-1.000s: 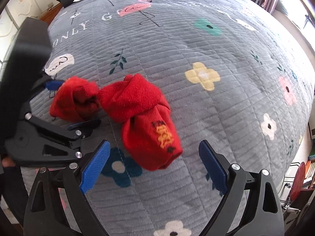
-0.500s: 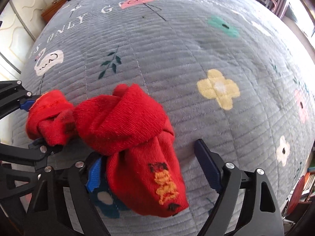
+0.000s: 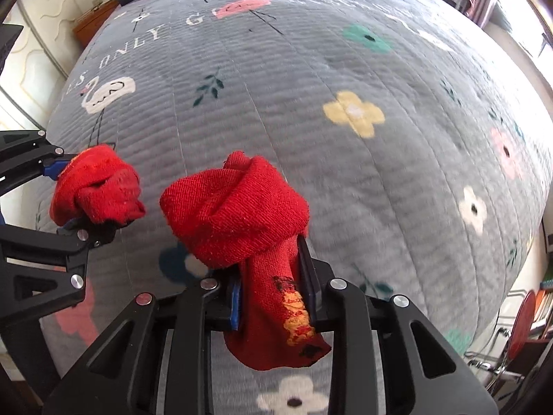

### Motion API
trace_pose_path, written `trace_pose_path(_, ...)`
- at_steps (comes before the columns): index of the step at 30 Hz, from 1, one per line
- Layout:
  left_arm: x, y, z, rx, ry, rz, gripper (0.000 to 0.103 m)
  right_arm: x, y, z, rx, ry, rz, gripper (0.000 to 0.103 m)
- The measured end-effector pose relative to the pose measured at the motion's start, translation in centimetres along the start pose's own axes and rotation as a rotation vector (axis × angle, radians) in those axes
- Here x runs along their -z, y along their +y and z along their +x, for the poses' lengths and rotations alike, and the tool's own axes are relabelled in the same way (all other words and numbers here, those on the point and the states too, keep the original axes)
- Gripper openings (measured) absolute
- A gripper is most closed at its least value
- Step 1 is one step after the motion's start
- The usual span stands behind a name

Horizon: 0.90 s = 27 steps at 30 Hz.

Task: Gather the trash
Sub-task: 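Carry both red socks with both tools over the bin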

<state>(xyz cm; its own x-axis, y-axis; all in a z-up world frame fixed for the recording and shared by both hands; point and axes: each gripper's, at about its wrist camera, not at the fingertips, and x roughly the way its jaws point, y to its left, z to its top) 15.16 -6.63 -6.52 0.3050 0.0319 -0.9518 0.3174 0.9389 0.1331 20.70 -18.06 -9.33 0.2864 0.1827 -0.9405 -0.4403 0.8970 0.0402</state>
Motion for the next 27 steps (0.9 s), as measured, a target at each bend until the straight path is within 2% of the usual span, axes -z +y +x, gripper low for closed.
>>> trace_pose_path(11,0.5,-5.3,-1.4,-0.029,0.006,0.064,0.047,5.9,-2.7,-4.1,0.011,-0.030,0.056,0.027)
trace_pose_path(27,-0.5,-17.3,-3.8,0.006,-0.011,0.215,0.047,14.7,-9.9,-9.2,0.067,-0.090,0.230,0.028)
